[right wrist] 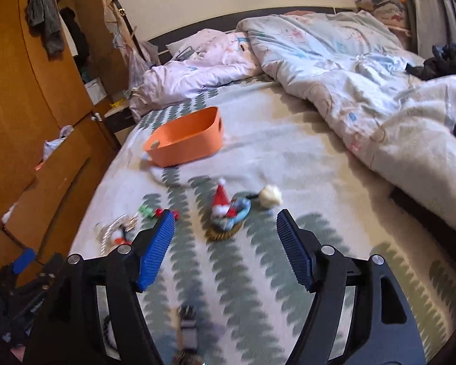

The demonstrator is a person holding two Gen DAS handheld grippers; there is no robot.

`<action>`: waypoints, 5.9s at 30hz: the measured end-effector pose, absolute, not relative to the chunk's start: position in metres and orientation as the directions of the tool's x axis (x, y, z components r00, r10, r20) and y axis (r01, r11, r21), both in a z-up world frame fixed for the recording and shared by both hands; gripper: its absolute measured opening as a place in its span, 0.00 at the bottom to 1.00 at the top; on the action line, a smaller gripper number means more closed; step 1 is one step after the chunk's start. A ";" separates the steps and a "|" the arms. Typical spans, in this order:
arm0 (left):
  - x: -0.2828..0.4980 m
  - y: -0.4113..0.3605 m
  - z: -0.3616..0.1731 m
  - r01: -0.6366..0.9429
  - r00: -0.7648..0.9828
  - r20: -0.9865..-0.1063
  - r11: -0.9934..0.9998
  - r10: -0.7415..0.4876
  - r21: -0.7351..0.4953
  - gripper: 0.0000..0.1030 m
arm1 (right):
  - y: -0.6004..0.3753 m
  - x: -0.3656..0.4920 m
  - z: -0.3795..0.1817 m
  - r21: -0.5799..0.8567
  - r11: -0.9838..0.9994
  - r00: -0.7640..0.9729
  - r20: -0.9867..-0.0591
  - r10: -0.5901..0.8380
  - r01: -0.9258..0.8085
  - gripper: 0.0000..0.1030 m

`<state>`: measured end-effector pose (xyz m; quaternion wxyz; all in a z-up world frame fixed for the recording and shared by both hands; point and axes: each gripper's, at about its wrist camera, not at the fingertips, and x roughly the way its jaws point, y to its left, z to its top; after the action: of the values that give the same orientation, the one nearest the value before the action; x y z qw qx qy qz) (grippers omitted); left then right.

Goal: Organize jewelry
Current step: 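Move left tool to the black bead bracelet while right tool moves to the wristwatch, then close left tool on the black bead bracelet while right tool grasps the watch face, then lift the bracelet with left tool while right tool lifts the watch toward the basket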

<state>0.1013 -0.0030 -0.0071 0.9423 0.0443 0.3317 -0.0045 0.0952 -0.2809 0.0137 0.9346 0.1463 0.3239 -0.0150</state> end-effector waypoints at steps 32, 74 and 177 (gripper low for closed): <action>0.045 -0.019 -0.085 0.083 0.681 -0.729 0.982 0.070 0.171 0.85 | -0.177 0.014 -0.081 0.071 0.997 0.601 -0.798 0.048 0.015 0.70; 0.054 -0.023 -0.098 0.097 0.617 -0.785 0.983 0.063 0.156 0.76 | -0.171 0.028 -0.103 0.031 0.999 0.537 -0.844 0.011 0.029 0.70; 0.110 -0.012 0.031 0.122 0.794 -0.605 0.990 -0.055 0.071 0.10 | -0.261 0.079 0.048 0.135 0.976 0.757 -0.652 -0.040 0.169 0.40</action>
<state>0.1101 -0.0122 0.0313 0.9457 0.0533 0.3171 -0.0467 0.0791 -0.2606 0.0485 0.9327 0.0933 0.3437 -0.0560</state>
